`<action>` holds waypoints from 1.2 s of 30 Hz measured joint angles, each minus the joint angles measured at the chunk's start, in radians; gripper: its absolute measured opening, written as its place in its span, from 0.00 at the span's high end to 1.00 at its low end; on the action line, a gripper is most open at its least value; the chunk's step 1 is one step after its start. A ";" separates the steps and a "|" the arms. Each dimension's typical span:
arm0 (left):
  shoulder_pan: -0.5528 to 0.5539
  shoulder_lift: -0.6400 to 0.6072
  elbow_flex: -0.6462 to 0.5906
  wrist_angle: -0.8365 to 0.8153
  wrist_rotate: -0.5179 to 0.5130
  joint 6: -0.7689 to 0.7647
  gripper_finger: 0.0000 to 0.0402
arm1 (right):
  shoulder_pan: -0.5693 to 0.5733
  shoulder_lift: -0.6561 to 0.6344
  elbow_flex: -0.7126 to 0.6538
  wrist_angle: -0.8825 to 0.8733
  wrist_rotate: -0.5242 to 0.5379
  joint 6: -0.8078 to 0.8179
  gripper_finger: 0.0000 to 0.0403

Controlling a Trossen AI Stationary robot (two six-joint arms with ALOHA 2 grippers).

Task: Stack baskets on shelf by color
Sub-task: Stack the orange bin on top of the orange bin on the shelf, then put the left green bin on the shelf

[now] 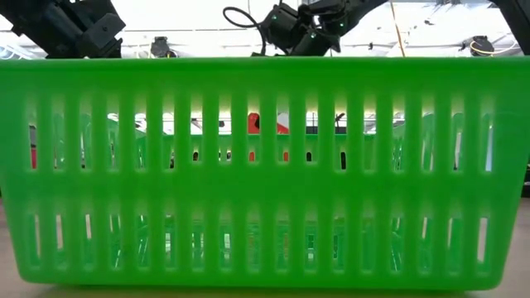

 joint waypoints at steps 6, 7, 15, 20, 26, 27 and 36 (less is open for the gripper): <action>0.000 0.000 0.000 0.000 0.000 0.000 0.37 | 0.000 -0.001 0.062 -0.079 0.001 0.012 0.99; 0.000 0.000 0.000 0.000 0.000 0.000 0.37 | 0.000 -0.001 0.069 -0.091 0.001 0.012 0.99; 0.000 0.000 0.000 0.001 0.000 -0.003 0.37 | -0.001 -0.002 0.102 -0.202 -0.002 0.043 0.99; 0.000 0.000 0.000 0.006 0.000 -0.004 0.37 | -0.003 -0.002 0.103 -0.217 -0.002 0.045 0.97; 0.000 0.000 0.000 0.006 0.001 -0.007 0.37 | -0.003 -0.002 0.103 -0.208 -0.002 0.044 0.88; 0.000 0.000 0.000 0.006 0.001 -0.007 0.37 | -0.003 -0.002 0.103 -0.205 -0.002 0.043 0.86; -0.006 0.000 0.000 0.007 0.055 -0.007 0.37 | 0.013 -0.040 0.103 -0.217 -0.012 -0.003 0.68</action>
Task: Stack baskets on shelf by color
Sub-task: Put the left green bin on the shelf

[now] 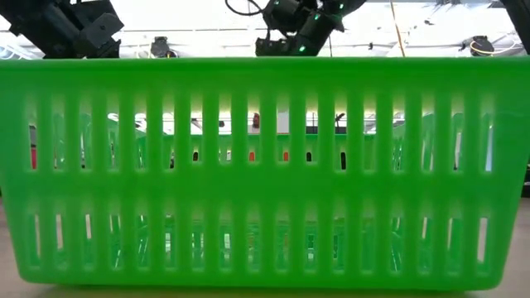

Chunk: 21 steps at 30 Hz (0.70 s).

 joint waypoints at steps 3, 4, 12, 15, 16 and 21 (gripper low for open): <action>-0.027 0.000 0.000 0.030 0.083 0.043 0.37 | 0.035 -0.078 -0.039 -0.023 -0.185 -0.039 0.68; -0.043 0.000 0.000 0.057 0.120 0.063 0.37 | 0.049 -0.118 -0.071 -0.005 -0.259 -0.036 0.69; -0.167 0.071 0.034 0.649 0.383 0.141 0.38 | 0.165 -0.492 -0.470 0.241 -0.269 0.126 0.79; -0.173 0.193 0.169 0.555 0.497 0.076 0.44 | 0.206 -0.615 -0.631 0.306 -0.248 0.200 0.80; -0.172 0.235 0.225 0.431 0.523 0.026 0.47 | 0.221 -0.652 -0.685 0.341 -0.249 0.225 0.80; -0.154 0.460 0.476 -0.092 0.699 -0.292 0.60 | 0.302 -0.810 -0.919 0.530 -0.200 0.334 0.81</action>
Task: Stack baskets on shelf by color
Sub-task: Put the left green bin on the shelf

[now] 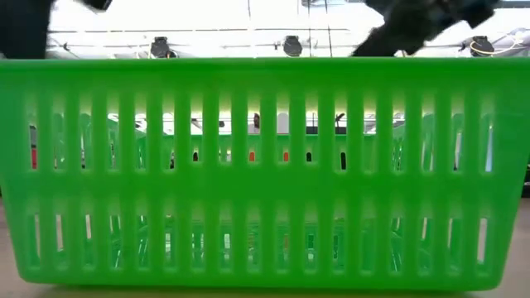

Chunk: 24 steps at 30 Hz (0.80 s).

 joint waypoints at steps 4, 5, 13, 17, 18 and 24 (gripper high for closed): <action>0.034 0.146 0.085 -0.084 0.251 -0.210 0.65 | 0.021 -0.069 -0.051 0.005 0.067 0.036 0.81; 0.045 0.169 0.098 -0.082 0.313 -0.213 0.65 | 0.025 -0.081 -0.052 -0.007 0.082 0.040 0.81; 0.076 0.232 0.122 -0.094 0.374 -0.175 0.54 | 0.031 -0.109 -0.052 0.000 0.086 0.023 0.81; 0.068 0.232 0.105 -0.101 0.331 -0.218 0.45 | 0.031 -0.109 -0.052 0.000 0.084 0.018 0.81; 0.064 0.232 0.102 -0.100 0.320 -0.225 0.43 | 0.031 -0.109 -0.052 0.001 0.084 0.016 0.81; 0.058 0.245 0.077 -0.030 0.300 -0.207 0.47 | 0.031 -0.108 -0.052 0.016 0.084 0.015 0.81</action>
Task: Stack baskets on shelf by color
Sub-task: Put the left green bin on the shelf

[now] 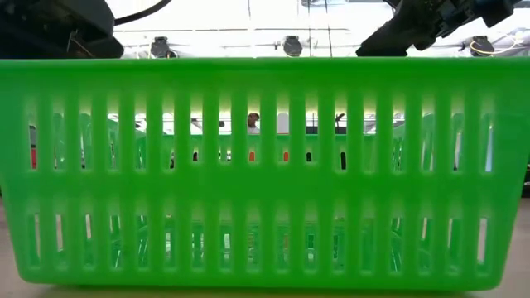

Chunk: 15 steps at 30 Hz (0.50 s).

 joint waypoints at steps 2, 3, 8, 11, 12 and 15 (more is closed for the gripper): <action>0.004 -0.002 -0.010 0.060 0.000 0.032 0.56 | 0.000 0.000 0.000 0.004 0.000 0.000 0.81; 0.007 -0.001 -0.014 0.089 0.000 0.051 0.62 | 0.000 0.000 0.000 0.004 0.000 0.000 0.81; 0.022 -0.007 0.011 0.103 -0.002 0.160 0.95 | 0.000 0.000 0.000 -0.008 0.000 0.011 0.81; 0.034 -0.018 0.063 0.055 0.015 0.222 0.95 | 0.004 0.000 0.000 -0.015 -0.001 0.023 0.81; 0.036 -0.022 0.089 0.023 0.016 0.248 0.94 | 0.007 0.000 0.000 -0.019 -0.001 0.027 0.81; 0.046 -0.027 0.200 -0.139 0.006 0.328 0.95 | 0.019 0.000 0.000 -0.020 -0.001 0.031 0.81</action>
